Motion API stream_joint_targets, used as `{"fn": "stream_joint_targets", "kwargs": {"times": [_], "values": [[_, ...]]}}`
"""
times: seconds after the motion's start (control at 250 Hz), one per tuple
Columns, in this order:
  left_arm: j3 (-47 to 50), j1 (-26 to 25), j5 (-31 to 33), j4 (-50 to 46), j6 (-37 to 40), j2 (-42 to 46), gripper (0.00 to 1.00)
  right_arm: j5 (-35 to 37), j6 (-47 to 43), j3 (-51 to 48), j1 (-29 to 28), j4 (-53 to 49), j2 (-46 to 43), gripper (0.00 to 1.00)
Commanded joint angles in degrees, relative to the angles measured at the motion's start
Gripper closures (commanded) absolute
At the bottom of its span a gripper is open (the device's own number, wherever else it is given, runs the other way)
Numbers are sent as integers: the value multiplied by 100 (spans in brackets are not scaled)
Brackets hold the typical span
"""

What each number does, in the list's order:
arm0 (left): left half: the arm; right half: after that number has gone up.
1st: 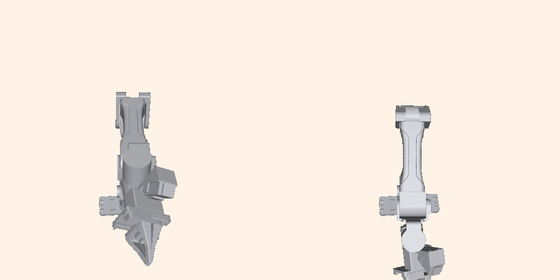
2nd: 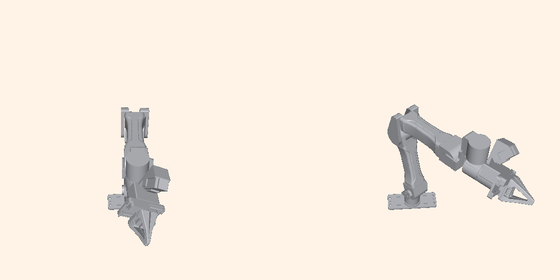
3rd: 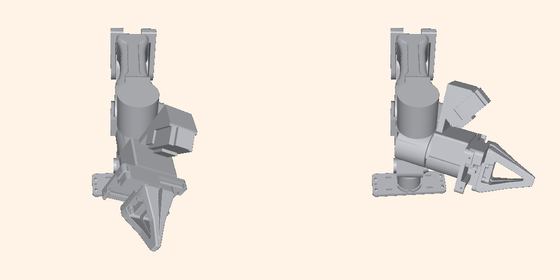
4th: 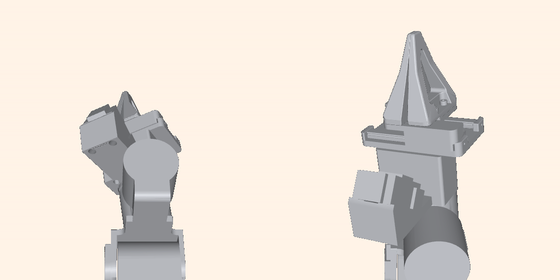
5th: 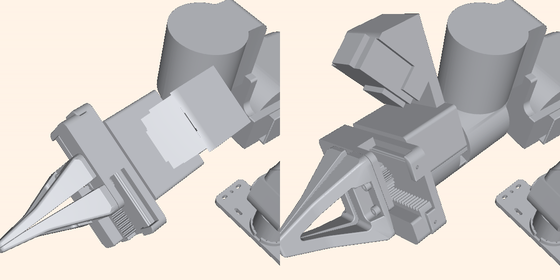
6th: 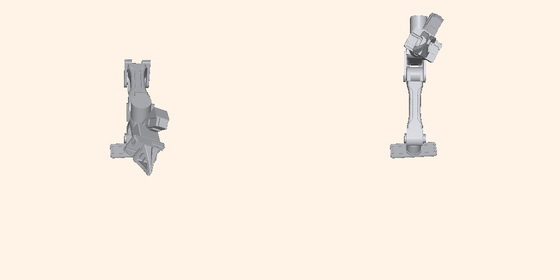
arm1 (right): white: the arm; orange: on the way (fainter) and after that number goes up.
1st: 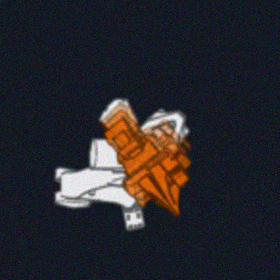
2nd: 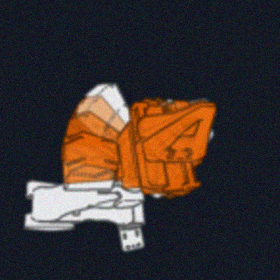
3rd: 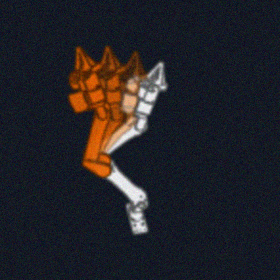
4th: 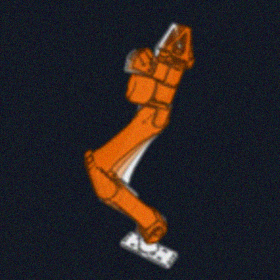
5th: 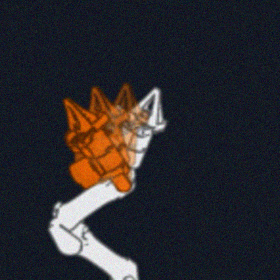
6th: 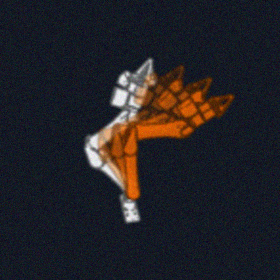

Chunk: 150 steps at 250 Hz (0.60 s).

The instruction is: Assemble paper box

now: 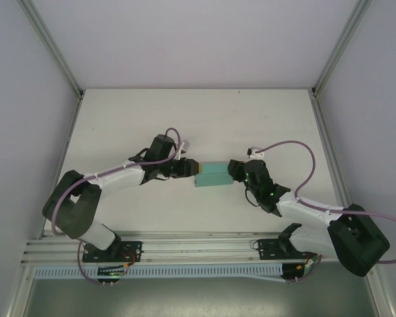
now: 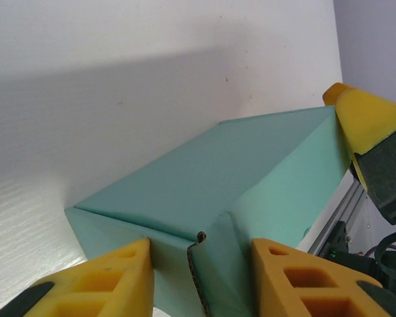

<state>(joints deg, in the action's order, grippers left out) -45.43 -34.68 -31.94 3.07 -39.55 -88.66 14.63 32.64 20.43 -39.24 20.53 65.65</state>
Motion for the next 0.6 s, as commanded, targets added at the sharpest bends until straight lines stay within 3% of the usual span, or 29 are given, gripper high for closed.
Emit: {"fn": "stream_joint_targets", "kwargs": {"times": [0.0,0.096,0.248,0.38,0.44,0.56,0.596], "values": [[574,37,71,-883,-21,-152,62,-743,-443,-399,5,-1345,273,57],[771,115,6,-633,-83,38,66,-742,-450,-390,37,-1316,331,57],[1093,171,-388,42,-145,87,89,-1068,-472,-420,83,-1051,567,59],[1237,176,-677,440,-79,66,84,-1282,-533,-426,81,-803,703,59],[1351,179,-681,576,-92,131,100,-1287,-565,-469,78,-690,741,60],[1510,180,-650,656,-96,243,100,-1318,-661,-497,81,-663,711,60],[1511,180,-680,653,-84,253,79,-1352,-687,-501,83,-659,675,60]]}}
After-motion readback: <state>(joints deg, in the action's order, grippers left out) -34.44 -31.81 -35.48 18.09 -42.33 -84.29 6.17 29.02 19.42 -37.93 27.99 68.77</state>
